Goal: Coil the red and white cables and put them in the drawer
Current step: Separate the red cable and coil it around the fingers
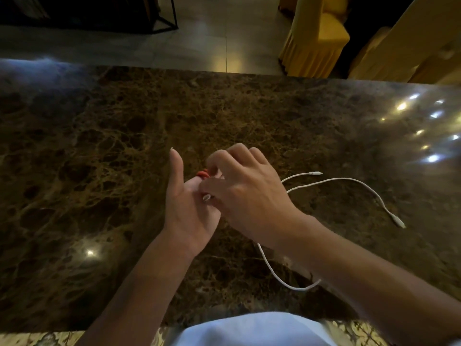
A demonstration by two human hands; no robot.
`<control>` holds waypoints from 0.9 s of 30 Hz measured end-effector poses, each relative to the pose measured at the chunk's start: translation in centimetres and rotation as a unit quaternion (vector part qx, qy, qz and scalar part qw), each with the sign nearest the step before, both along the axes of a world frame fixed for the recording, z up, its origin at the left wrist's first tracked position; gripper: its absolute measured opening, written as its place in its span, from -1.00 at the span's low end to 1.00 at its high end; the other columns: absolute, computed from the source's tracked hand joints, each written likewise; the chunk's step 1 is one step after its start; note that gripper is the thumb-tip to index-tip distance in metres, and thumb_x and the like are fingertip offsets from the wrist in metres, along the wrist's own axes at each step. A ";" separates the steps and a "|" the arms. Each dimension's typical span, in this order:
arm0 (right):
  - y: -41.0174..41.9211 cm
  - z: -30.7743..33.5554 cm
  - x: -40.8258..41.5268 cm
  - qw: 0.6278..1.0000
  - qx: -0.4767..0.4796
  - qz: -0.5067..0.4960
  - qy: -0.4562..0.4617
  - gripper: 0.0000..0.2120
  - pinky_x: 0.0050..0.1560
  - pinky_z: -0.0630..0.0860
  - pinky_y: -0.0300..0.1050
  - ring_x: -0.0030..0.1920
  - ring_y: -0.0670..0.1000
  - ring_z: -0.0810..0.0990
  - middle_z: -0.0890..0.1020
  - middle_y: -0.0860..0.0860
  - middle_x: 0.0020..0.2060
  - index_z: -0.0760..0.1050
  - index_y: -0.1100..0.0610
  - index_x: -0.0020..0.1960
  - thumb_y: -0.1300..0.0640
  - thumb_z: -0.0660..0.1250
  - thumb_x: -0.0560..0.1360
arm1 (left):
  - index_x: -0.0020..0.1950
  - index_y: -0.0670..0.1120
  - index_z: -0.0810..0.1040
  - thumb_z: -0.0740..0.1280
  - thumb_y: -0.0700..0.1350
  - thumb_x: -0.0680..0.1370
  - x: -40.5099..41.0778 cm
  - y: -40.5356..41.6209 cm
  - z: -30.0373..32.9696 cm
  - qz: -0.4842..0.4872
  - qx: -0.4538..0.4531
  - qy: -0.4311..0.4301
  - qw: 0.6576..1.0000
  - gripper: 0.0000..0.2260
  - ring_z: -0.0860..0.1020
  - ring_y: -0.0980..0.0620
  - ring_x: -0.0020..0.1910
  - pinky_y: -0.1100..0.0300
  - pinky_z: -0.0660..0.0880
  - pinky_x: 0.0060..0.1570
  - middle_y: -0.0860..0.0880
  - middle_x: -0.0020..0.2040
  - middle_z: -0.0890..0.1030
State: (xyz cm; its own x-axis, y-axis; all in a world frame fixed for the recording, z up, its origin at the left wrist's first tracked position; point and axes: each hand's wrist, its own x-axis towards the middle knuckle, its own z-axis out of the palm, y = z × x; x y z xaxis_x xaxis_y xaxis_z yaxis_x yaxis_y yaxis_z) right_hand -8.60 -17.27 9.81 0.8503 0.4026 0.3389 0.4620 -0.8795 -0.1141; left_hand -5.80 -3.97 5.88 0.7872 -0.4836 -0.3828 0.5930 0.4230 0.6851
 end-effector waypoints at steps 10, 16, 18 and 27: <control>-2.2 -0.7 -1.0 0.698 0.649 -0.138 0.270 -0.88 -0.13 0.54 -0.21 -0.17 -0.07 0.62 0.68 0.05 -0.16 0.67 0.20 0.01 0.14 0.41 0.60 | 0.64 -0.16 0.29 -0.12 0.52 0.48 0.0 0.8 0.9 -0.027 -0.030 -0.061 0.997 -0.03 0.32 0.01 0.62 0.02 0.22 0.55 -0.06 0.61 0.41; -2.0 -1.3 -1.1 0.752 0.579 -0.200 0.245 -0.80 -0.25 0.54 -0.28 -0.21 -0.11 0.66 0.71 0.02 -0.14 0.63 0.15 0.14 0.08 0.47 0.57 | 0.67 -0.10 0.23 -0.02 0.56 0.45 -0.8 0.0 1.0 -0.068 -0.014 -0.094 0.993 -0.01 0.28 0.05 0.64 0.05 0.18 0.59 -0.04 0.65 0.34; -2.1 -1.4 -1.1 0.816 0.502 -0.184 0.221 -0.86 -0.15 0.63 -0.18 -0.12 -0.07 0.70 0.73 -0.01 -0.11 0.69 0.11 0.12 0.12 0.44 0.60 | 0.68 -0.12 0.21 0.22 0.58 0.38 -0.9 -0.2 0.9 -0.078 -0.021 -0.091 0.993 0.08 0.29 0.05 0.63 0.07 0.21 0.58 -0.05 0.65 0.34; -2.7 -0.7 -0.9 0.939 0.231 -0.136 0.217 -0.57 -0.09 0.55 -0.20 -0.07 -0.09 0.60 0.61 -0.08 0.00 0.63 0.06 0.25 -0.11 0.48 0.45 | 0.61 -0.15 0.33 0.01 0.42 0.57 -0.4 -0.6 0.6 -0.058 -0.013 -0.048 0.997 -0.17 0.50 -0.08 0.51 -0.03 0.41 0.52 -0.14 0.49 0.55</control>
State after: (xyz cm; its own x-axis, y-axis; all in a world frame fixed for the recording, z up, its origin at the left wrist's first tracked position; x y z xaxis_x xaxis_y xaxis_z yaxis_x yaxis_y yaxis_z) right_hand -9.50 -20.00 9.08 0.9987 0.0464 0.0209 0.0491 -0.7682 -0.6383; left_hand -6.22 -4.58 6.52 0.7574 -0.5827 -0.2946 0.5718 0.3741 0.7301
